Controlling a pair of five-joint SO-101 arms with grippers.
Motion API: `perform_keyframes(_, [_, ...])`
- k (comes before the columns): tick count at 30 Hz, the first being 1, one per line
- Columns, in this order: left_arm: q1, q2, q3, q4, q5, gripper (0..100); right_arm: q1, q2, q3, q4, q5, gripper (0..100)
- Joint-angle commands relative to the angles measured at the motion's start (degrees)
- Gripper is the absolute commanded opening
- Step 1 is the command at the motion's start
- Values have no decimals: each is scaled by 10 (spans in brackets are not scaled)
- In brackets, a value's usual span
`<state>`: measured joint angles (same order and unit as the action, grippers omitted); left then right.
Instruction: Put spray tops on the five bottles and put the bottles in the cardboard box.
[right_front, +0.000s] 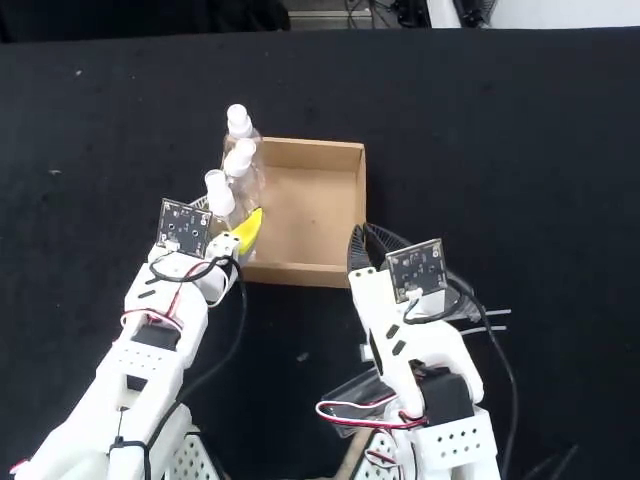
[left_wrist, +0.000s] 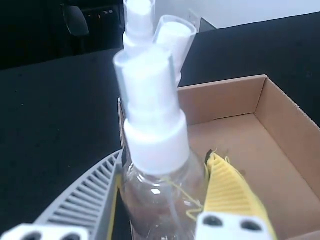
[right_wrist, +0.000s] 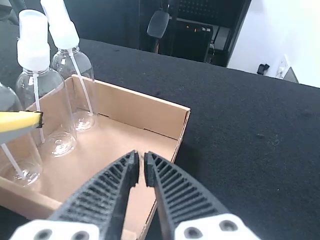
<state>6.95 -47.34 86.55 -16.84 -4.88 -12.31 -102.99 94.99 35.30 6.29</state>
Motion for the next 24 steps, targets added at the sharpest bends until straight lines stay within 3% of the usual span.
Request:
perform_keyframes(1, [-6,-5,-36,-11,-4,116,5,-57,-5,-11,-4,11])
perform_keyframes(24, [-13,-5,-30,-12,-5,150,5,-57,-5,-11,-4,11])
